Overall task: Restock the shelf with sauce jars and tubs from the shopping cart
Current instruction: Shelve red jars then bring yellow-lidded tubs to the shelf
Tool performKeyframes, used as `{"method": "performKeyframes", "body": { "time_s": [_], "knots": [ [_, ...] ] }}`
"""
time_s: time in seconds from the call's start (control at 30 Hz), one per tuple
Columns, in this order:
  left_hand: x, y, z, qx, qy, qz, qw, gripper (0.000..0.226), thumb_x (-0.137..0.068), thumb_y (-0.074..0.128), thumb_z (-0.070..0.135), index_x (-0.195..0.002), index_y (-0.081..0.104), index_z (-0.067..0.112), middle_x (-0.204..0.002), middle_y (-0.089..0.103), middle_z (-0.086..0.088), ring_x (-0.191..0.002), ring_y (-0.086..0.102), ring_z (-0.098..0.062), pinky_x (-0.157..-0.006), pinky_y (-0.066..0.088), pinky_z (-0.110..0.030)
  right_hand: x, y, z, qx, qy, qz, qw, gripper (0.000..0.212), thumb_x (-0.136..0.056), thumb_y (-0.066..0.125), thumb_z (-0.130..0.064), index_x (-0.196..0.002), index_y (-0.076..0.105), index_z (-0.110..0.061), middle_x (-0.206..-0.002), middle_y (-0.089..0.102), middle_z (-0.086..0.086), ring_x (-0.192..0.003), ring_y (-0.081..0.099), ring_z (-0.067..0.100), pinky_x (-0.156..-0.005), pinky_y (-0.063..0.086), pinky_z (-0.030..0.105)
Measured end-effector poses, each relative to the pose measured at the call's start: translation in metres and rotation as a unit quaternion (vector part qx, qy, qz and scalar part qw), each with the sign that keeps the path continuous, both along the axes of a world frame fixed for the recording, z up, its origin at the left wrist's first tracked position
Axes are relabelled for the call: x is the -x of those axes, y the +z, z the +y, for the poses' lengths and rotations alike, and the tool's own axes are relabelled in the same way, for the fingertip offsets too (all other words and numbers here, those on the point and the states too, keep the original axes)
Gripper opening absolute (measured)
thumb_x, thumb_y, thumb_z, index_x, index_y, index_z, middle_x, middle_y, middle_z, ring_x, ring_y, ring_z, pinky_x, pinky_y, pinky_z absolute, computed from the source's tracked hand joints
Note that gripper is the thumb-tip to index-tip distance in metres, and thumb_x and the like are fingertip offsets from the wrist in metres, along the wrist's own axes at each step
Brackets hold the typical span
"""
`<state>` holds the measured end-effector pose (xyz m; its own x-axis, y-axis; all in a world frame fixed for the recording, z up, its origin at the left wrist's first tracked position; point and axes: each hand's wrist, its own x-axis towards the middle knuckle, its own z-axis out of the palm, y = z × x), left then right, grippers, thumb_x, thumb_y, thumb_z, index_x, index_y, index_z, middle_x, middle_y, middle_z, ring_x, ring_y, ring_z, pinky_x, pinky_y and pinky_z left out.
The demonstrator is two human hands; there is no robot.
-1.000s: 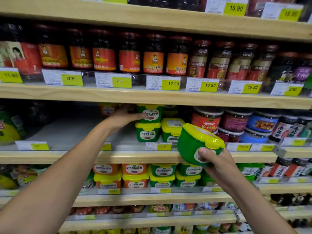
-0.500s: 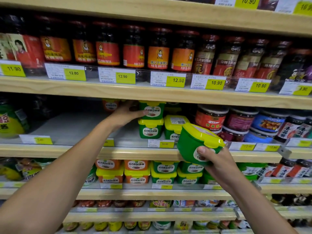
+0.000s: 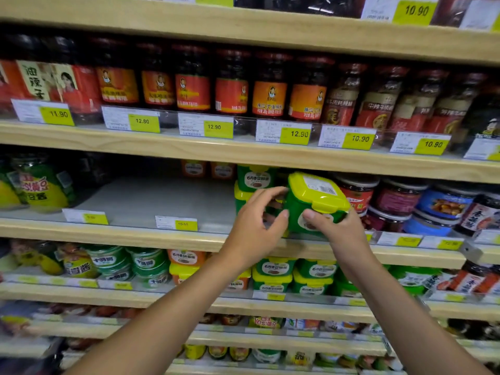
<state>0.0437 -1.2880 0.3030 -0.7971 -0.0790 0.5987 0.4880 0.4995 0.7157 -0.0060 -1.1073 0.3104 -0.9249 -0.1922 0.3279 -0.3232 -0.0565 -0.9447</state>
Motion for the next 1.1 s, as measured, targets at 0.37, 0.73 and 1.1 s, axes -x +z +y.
{"method": "performKeyframes", "body": {
  "time_s": [0.37,0.73,1.1],
  "knots": [
    [0.035,-0.008,0.007,-0.03,0.086,-0.033,0.995,0.059,-0.095,0.068,0.036,-0.15,0.045,0.031,-0.145,0.052,0.013,-0.134,0.047,-0.006,-0.109,0.046,-0.043,0.03,0.017,-0.022,-0.078,-0.095,0.063,0.99,0.037,-0.075,0.086,-0.039,-0.104,0.067,-0.028,-0.098,0.073,-0.01,-0.091,0.069,0.004,-0.079,0.054,0.026],
    [0.041,-0.011,0.013,0.014,0.155,-0.041,0.987,0.059,-0.096,0.065,0.044,-0.15,0.046,0.029,-0.145,0.056,0.012,-0.121,0.059,-0.014,-0.098,0.053,-0.039,0.038,-0.005,-0.015,-0.146,-0.08,0.133,0.977,0.039,-0.094,0.067,-0.02,-0.129,0.056,-0.031,-0.117,0.067,-0.015,-0.11,0.063,0.002,-0.097,0.055,0.042],
    [0.048,-0.012,0.016,0.026,0.188,-0.07,0.979,0.055,-0.095,0.065,0.047,-0.145,0.046,0.035,-0.139,0.06,0.016,-0.116,0.065,-0.013,-0.094,0.055,-0.043,0.047,-0.007,-0.013,-0.184,-0.106,0.157,0.965,0.042,-0.094,0.069,-0.027,-0.134,0.057,-0.024,-0.119,0.068,-0.013,-0.111,0.062,-0.001,-0.091,0.054,0.019]
  ]
}}
